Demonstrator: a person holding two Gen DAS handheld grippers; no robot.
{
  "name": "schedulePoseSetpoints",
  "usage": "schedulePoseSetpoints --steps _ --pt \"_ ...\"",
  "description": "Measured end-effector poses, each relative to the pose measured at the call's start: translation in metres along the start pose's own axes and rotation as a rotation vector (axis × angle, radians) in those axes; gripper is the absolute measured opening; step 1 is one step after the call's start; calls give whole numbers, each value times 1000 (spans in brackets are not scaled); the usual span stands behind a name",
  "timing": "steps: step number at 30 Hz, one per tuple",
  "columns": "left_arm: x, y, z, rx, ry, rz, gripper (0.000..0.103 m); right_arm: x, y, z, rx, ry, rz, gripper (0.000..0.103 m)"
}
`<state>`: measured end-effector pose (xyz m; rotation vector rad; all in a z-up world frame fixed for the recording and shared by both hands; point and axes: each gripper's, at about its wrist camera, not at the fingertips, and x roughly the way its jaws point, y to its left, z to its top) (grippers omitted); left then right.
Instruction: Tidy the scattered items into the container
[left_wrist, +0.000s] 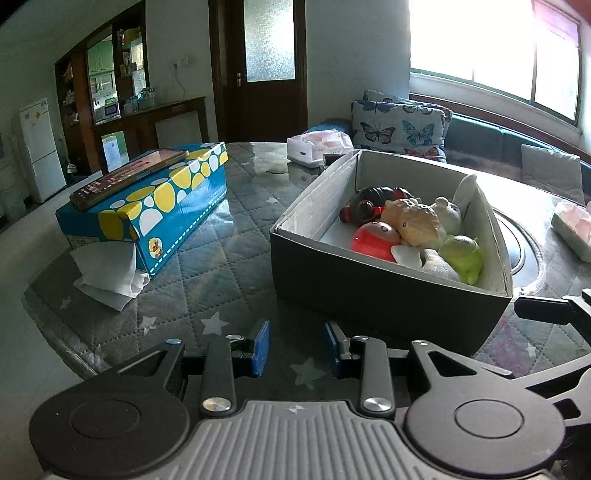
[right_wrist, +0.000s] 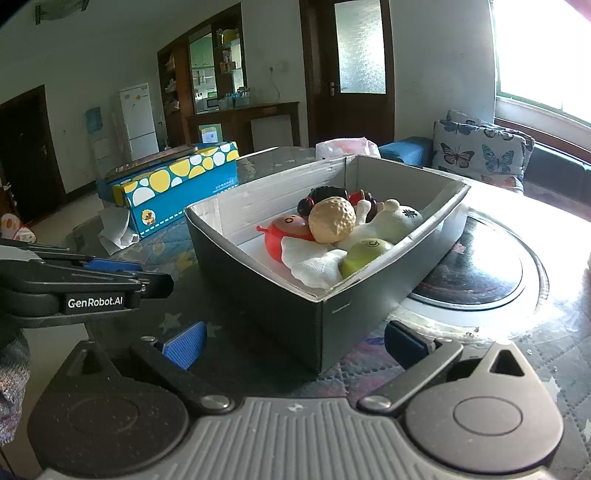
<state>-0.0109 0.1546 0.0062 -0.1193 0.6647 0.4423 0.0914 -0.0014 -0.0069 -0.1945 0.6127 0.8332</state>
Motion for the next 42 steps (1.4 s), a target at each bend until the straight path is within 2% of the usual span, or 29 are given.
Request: schedulePoseSetpoints --steps 42 --pt "9 -9 6 24 -4 13 35 13 6 5 4 33 -6 103"
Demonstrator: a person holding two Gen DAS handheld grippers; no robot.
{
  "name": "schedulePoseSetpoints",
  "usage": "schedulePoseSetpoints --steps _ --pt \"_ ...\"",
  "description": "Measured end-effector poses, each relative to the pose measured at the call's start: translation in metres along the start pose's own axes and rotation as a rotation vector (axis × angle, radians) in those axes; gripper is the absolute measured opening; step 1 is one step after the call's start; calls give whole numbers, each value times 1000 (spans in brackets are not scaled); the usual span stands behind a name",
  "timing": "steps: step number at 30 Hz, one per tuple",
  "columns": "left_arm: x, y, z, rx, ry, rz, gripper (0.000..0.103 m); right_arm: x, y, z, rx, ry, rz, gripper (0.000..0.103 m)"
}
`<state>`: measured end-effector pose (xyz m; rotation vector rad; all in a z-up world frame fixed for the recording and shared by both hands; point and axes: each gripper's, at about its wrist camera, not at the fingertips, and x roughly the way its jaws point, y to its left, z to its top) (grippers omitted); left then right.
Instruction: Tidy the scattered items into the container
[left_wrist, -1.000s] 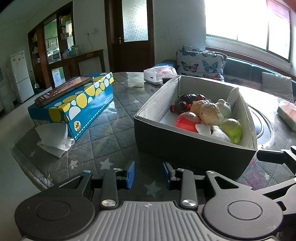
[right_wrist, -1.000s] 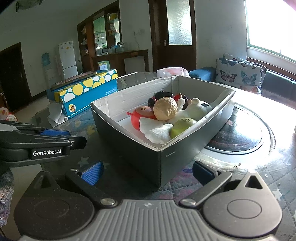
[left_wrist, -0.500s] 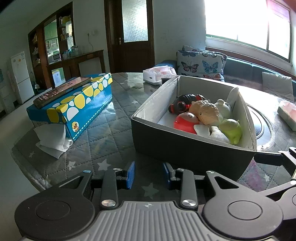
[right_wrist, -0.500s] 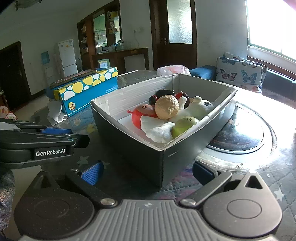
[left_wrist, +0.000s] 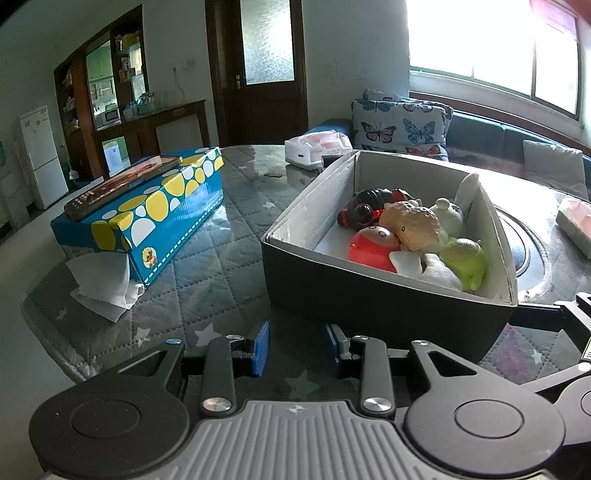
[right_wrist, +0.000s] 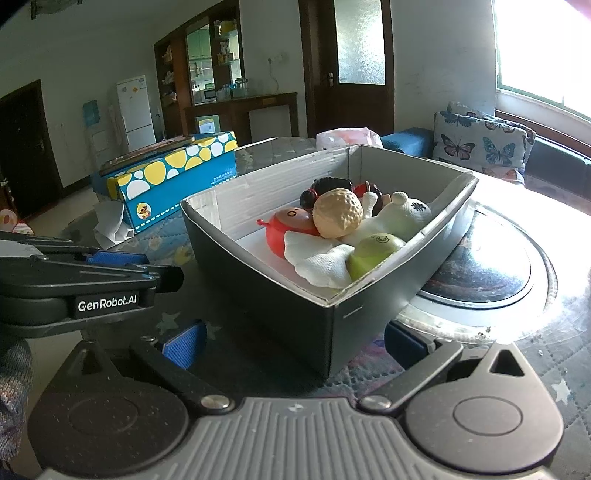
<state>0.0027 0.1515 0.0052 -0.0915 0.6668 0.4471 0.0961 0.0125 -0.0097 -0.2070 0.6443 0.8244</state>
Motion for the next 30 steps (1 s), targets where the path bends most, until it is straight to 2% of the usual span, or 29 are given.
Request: schedulePoseSetpoints --steps 25,30 --pt "8 -1 4 20 -7 -23 35 11 5 3 -4 23 4 103" --pt "7 -2 5 27 -23 -23 32 11 5 3 -3 22 4 103"
